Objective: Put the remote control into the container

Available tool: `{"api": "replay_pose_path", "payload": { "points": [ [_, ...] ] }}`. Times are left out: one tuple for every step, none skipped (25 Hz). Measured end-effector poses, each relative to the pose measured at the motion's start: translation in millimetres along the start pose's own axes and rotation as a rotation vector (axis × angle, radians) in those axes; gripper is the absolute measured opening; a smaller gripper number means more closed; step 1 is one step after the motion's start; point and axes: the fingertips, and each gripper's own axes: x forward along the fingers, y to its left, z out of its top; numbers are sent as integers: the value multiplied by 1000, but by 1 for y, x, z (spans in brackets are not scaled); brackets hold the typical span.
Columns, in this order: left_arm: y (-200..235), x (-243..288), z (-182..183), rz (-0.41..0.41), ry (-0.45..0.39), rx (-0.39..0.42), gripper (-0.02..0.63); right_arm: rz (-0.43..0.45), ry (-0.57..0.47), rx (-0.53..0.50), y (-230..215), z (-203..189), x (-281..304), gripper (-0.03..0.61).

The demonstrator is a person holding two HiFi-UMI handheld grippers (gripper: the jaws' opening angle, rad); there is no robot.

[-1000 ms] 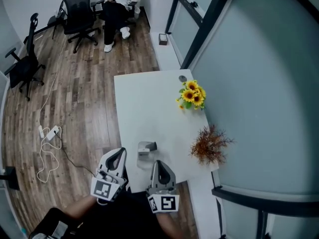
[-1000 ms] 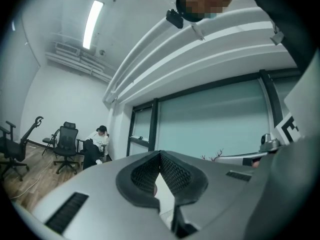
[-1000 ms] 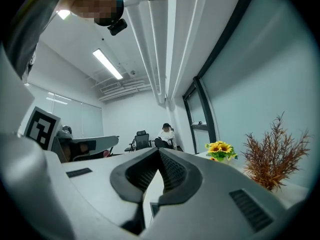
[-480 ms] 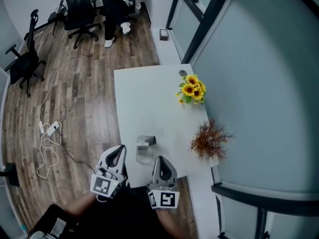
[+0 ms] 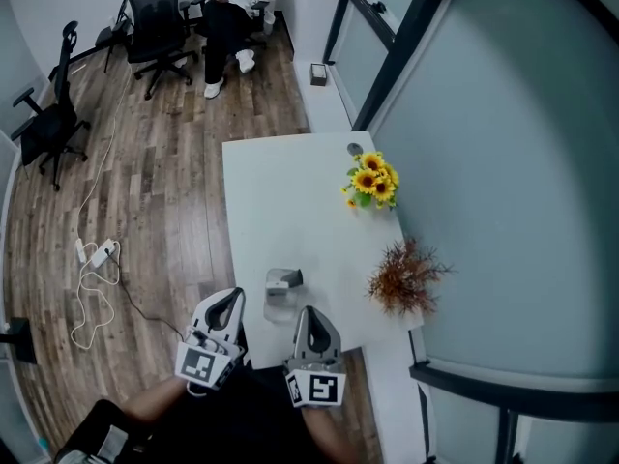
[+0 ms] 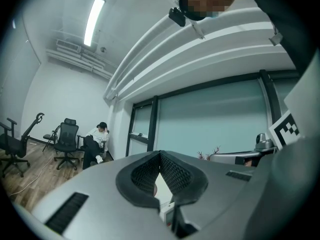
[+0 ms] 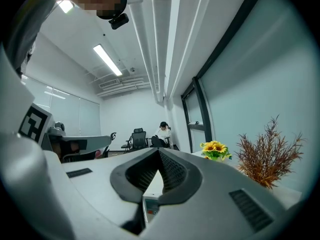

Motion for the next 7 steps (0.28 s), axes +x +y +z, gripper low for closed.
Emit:
{"api": "replay_pose_path", "payload": {
  "points": [
    [1,-2,-4,3,6,-5,8,3,2,0,1,-1,0,3],
    [3,-2,-7,5,12,-9,8,6,3,1,1,-1,1,3],
    [4,-1,-6,3,11,-10,8,7,4,1,1,-1,3,3],
    [4,1,-4,1,7,-7,8,8,4,1,1,-2,4,4],
    [5,2,-3,-1,4,-5,8,8,5,1,0,-2,5,3],
    [6,3,-3,-1,3,-4,8,9,6,1,0,-3,6,3],
    [7,3,-3,-2,2,-3,8,9,7,1,0,-3,7,4]
  ]
}}
